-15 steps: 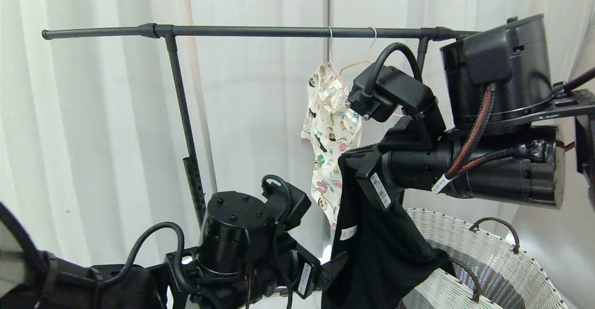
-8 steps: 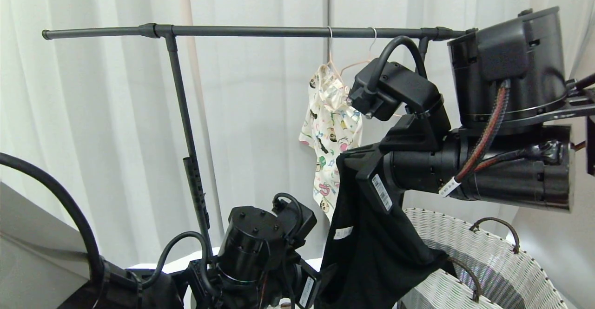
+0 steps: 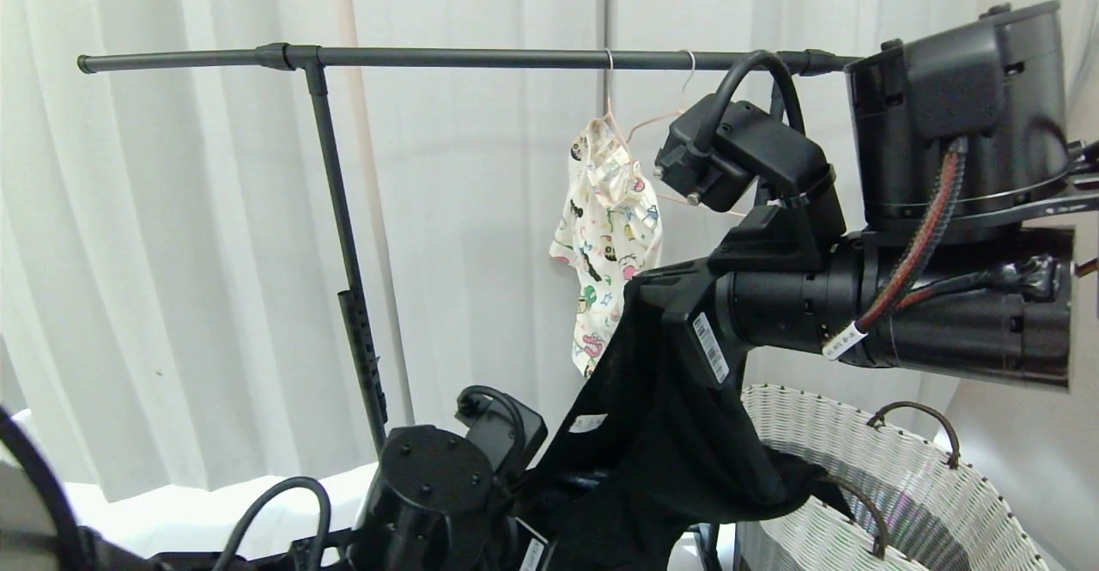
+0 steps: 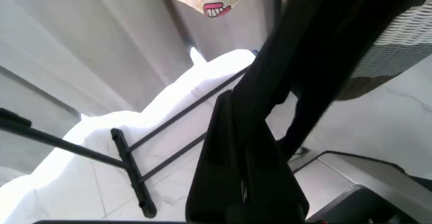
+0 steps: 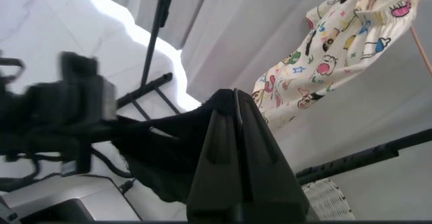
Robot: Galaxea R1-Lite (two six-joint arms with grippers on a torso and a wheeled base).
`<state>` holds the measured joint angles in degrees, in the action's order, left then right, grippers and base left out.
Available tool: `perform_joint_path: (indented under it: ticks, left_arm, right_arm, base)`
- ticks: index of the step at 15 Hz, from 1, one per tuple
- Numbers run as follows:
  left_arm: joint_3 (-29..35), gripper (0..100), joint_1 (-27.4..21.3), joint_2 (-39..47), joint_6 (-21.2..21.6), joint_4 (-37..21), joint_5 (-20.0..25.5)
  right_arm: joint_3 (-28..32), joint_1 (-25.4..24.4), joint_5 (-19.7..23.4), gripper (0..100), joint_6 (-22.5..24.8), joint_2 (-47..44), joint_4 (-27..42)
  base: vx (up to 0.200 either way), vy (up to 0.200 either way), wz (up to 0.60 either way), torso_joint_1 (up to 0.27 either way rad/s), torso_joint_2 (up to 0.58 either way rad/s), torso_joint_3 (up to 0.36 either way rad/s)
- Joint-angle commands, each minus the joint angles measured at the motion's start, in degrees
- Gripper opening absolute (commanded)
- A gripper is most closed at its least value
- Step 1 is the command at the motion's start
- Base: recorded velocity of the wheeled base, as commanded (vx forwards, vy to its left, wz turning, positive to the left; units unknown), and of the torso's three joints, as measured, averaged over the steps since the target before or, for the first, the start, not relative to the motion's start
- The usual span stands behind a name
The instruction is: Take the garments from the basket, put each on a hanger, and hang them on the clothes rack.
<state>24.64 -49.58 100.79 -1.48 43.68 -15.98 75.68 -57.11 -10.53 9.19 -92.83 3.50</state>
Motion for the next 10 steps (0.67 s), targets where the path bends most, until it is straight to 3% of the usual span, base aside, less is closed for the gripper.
perform_joint_path:
  ticks: [1,3,4,5,6,8,10]
  left_arm:
    - [-0.82,0,1.85,-12.99,0.33,-7.12,-0.37]
    - [5.77,0,2.47,-22.74,0.16,-23.11,-0.19]
    - [7.62,0,2.56,-24.24,0.16,-26.10,-0.19]
    - [15.09,0,2.65,-27.67,0.24,-35.42,-0.19]
    - [21.24,0,2.56,-28.46,0.24,-41.22,-0.19]
    - [32.14,0,1.94,-27.93,0.42,-47.11,-0.19]
    - [38.56,0,1.77,-27.23,2.44,-50.45,-0.19]
  right_arm:
    - [-0.09,0.07,-0.10,0,0.04,0.02,-1.39]
    - [-0.09,0.86,-0.19,0,-0.05,0.37,-2.80]
    - [-0.09,1.04,-0.19,0,-0.05,0.72,-2.80]
    - [-0.09,1.83,-0.19,0,-0.05,1.60,-2.80]
    - [0.26,2.27,-0.28,0,0.04,2.39,-3.06]
    - [0.17,2.71,-0.45,0,0.04,4.68,-2.97]
    - [-0.44,2.88,-2.04,0,0.04,7.40,-2.44]
  base:
    - [0.000,0.000,0.00,0.000,0.00,0.000]
    - [0.000,0.000,0.00,0.000,0.00,0.000]
    - [0.000,0.000,0.00,0.000,0.00,0.000]
    - [0.000,0.000,0.00,0.000,0.00,0.000]
    - [0.000,0.000,0.00,0.000,0.00,0.000]
    - [0.000,0.000,0.00,0.000,0.00,0.000]
    - [0.000,0.000,0.00,0.000,0.00,0.000]
